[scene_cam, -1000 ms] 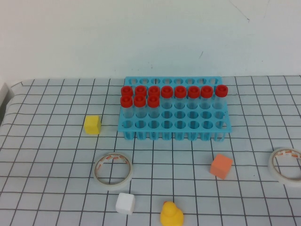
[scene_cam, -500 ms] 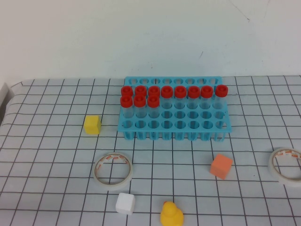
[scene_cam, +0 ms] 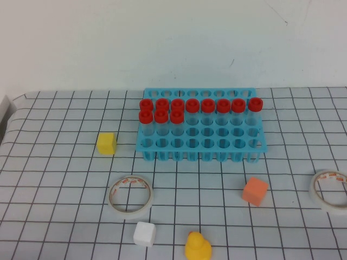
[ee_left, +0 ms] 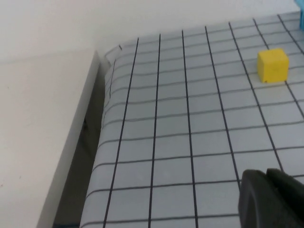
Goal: Place the test tubes
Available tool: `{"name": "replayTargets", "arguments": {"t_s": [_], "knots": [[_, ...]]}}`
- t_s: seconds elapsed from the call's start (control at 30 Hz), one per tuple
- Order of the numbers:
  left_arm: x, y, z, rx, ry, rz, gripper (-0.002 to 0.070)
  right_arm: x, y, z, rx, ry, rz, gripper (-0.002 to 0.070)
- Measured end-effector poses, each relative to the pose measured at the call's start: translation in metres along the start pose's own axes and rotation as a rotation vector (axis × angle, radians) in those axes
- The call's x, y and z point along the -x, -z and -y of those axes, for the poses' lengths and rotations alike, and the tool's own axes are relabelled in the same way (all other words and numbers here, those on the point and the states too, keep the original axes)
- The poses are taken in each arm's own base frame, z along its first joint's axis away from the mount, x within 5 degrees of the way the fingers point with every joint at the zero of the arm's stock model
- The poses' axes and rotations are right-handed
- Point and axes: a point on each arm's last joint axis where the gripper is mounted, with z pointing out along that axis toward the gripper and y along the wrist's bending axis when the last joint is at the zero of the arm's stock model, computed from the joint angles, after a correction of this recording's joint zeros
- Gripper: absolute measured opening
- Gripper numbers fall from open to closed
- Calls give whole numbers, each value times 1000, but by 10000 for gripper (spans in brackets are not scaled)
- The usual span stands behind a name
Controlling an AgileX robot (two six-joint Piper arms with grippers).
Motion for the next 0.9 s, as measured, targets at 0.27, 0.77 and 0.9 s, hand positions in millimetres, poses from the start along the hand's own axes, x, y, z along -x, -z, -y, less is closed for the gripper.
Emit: {"name": "replayTargets", "arguments": {"t_s": [0.27,0.77,0.9], "knots": [[-13,2,4,-33,14,179,0,0,0,0,0,0,0,-1],[-30,4,12,-118,-46,24,0,0,0,-1,8,-6,3,-1],[-30,4,12,-117,65,13,0,0,0,-1,9,-7,4,-1]]}}
